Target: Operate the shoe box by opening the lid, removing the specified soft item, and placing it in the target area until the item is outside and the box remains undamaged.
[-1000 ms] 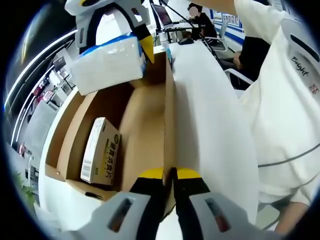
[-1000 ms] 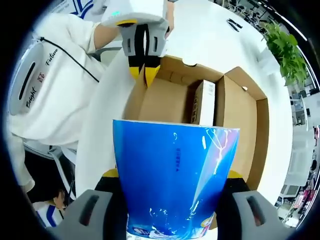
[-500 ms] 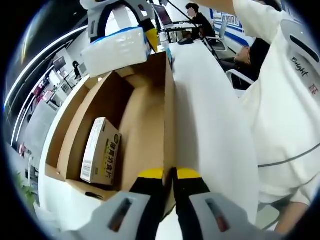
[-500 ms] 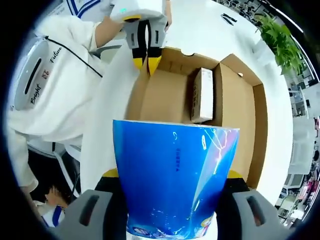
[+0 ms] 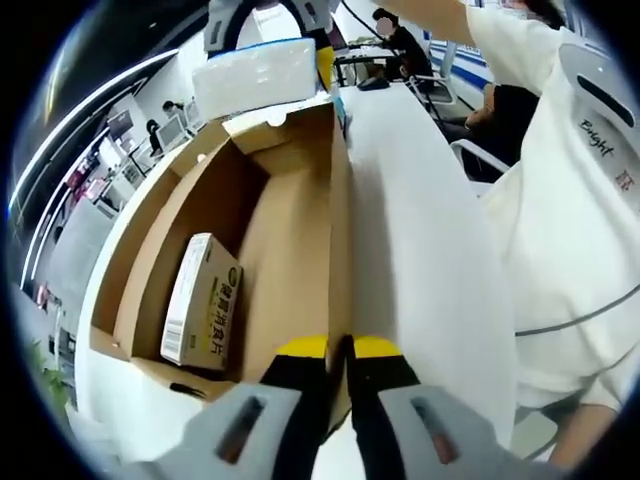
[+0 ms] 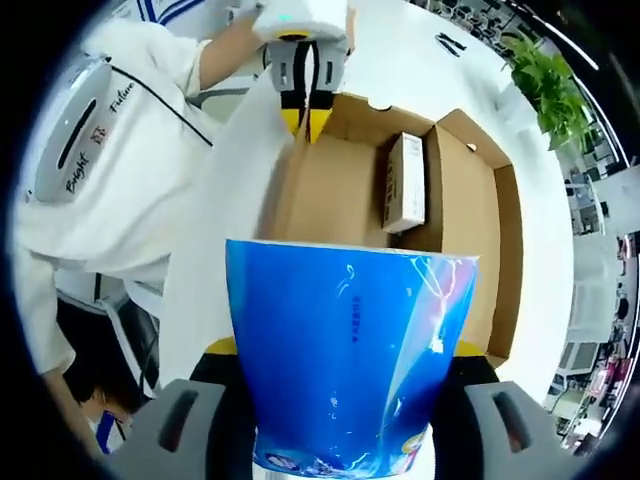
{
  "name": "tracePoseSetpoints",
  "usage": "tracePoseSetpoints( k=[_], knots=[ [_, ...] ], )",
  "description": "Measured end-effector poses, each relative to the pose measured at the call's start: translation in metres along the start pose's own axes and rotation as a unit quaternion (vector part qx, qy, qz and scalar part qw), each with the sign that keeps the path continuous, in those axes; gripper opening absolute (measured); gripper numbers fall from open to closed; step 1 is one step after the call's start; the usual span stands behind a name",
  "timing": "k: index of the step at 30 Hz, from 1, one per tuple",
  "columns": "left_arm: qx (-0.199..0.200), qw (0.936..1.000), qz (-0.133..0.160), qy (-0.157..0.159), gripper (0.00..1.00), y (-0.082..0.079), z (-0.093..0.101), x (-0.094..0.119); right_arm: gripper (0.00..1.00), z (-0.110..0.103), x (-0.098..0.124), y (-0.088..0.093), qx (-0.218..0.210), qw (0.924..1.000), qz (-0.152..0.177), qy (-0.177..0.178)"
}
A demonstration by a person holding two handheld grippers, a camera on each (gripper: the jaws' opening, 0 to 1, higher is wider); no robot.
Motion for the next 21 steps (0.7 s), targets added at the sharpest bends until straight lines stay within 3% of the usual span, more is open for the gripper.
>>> tracePoseSetpoints(
  k=[3, 11, 21],
  knots=[
    [-0.001, 1.0, -0.001, -0.001, 0.05, 0.0, 0.0, 0.0, 0.7, 0.0, 0.004, 0.011, -0.026, 0.9996, -0.006, 0.002],
    [-0.003, 1.0, 0.002, -0.001, 0.05, 0.0, 0.0, 0.0, 0.69, -0.004, -0.003, 0.042, -0.045, 0.9985, -0.03, -0.002],
    [-0.002, 1.0, 0.002, 0.002, 0.05, 0.0, -0.001, 0.0, 0.69, -0.002, 0.002, 0.067, -0.068, 0.9971, -0.032, 0.001]
  ],
)
Point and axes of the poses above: the point that each gripper's makers call its tool centre point, and the gripper's own axes: x roughly backward along the fingers, z roughly to its right, y roughly out of its underside, the point moved 2 cm from there along x, roughly backward along the fingers, and after that the axes turned 3 degrees about -x, right-handed, at the moved point
